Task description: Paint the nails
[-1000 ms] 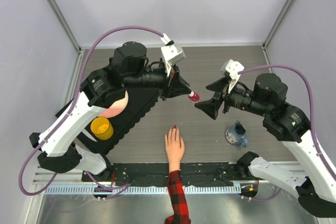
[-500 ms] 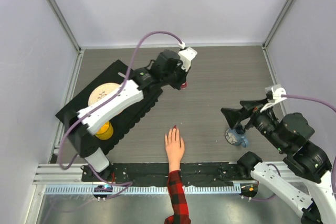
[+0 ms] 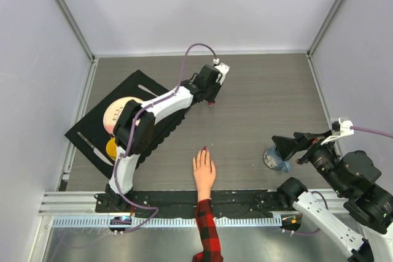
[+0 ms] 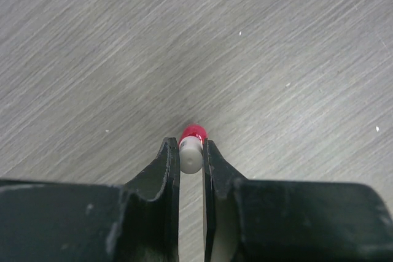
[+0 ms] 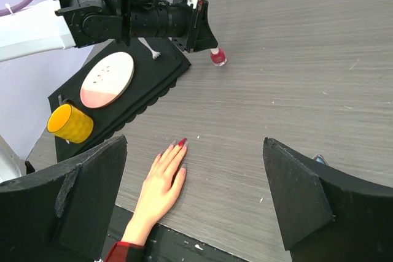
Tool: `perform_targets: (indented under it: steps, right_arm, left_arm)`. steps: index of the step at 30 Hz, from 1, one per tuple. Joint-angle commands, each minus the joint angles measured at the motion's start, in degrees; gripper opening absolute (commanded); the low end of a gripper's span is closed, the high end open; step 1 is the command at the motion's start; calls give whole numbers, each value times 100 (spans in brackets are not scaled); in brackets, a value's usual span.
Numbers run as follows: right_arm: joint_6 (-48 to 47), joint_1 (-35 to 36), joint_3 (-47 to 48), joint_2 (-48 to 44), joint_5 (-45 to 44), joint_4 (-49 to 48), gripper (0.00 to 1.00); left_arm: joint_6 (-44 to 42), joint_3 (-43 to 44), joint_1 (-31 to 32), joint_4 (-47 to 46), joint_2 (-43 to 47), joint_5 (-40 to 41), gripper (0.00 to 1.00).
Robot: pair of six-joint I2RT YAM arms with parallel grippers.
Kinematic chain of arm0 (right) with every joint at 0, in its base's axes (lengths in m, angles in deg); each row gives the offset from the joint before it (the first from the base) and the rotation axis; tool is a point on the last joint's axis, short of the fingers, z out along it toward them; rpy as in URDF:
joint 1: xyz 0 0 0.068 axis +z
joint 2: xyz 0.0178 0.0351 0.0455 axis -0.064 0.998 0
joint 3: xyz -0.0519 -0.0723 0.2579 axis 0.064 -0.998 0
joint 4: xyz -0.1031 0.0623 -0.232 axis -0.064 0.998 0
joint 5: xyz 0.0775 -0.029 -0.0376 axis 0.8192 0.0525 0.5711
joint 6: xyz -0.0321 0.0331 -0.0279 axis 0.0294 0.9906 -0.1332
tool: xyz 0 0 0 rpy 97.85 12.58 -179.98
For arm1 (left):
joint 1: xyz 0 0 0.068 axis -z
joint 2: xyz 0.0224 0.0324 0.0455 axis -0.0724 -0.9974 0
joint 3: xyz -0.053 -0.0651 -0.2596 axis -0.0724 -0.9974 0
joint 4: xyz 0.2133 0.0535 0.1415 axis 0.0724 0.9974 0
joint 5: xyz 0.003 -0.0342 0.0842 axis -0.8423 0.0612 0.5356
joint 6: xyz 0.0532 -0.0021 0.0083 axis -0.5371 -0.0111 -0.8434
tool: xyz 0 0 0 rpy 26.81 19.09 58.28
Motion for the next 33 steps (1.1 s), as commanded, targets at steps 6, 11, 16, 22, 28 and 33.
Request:
perform_targets:
  steps: [6,11,16,22,28,33]
  right_arm:
    - [177,-21,230,2,-274,171,98]
    - [177,-21,221,82,-247,119,98]
    - [186,-21,204,73,-212,110,98]
    - [203,-21,168,82,-212,110,98]
    - [221,-21,186,125,-221,101,99]
    - [230,-21,431,274,-598,355,100]
  left_arm:
    - [-126,120,-23,-649,-159,184,0]
    - [-56,191,-58,-570,-212,254,0]
    - [-65,217,-129,-394,-282,141,16]
    - [-3,147,-199,-385,-212,-70,35]
    - [6,199,-225,-297,42,-88,47]
    - [14,497,-234,71,481,-123,50]
